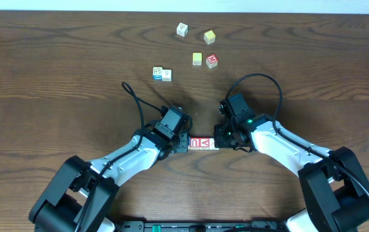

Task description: Lift 4 blocks

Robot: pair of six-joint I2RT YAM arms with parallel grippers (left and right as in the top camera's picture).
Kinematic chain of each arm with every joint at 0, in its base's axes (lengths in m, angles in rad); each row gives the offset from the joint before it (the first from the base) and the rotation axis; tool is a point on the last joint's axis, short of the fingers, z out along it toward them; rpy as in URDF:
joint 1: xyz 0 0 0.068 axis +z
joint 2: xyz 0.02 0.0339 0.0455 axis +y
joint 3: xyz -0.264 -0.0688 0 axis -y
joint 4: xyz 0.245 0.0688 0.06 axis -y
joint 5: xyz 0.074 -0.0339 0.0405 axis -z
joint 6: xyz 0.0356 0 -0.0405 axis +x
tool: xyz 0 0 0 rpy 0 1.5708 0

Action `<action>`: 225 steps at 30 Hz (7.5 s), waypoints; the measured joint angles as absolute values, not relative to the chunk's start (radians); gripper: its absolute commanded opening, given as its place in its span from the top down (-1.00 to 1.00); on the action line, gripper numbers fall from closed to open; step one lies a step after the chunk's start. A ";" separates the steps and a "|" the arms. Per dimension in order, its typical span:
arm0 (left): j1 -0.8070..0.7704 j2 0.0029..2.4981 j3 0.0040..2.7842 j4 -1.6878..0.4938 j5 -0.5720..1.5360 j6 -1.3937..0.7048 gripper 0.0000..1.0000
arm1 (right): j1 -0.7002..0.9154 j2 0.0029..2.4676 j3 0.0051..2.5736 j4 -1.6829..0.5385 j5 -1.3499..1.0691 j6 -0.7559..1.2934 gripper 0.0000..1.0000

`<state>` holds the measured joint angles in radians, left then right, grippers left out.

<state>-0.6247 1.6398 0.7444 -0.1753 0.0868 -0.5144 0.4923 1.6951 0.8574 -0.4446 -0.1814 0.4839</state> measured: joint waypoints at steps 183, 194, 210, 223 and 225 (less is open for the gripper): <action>-0.012 0.115 1.497 -1.238 -0.622 -0.015 -0.50 | 0.212 1.354 0.904 -0.450 0.136 0.228 -0.99; 0.125 0.114 1.472 -1.304 -0.439 -0.257 -0.53 | 0.212 1.354 0.904 -0.450 0.136 0.228 -0.98; 0.121 0.118 0.769 -0.408 -0.361 -0.562 -0.54 | 0.212 1.354 0.904 -0.451 0.136 0.228 -0.99; 0.088 0.035 0.199 0.213 -0.241 -0.441 -0.54 | 0.212 1.354 0.905 -0.451 0.136 0.228 -0.98; 0.088 0.017 0.188 0.176 -0.236 -0.414 -0.54 | 0.212 1.354 0.905 -0.451 0.137 0.227 -0.99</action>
<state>0.0879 0.0170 0.1879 0.1761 -0.2356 -0.4145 0.2115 1.3537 0.9047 -0.4511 0.1368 0.2272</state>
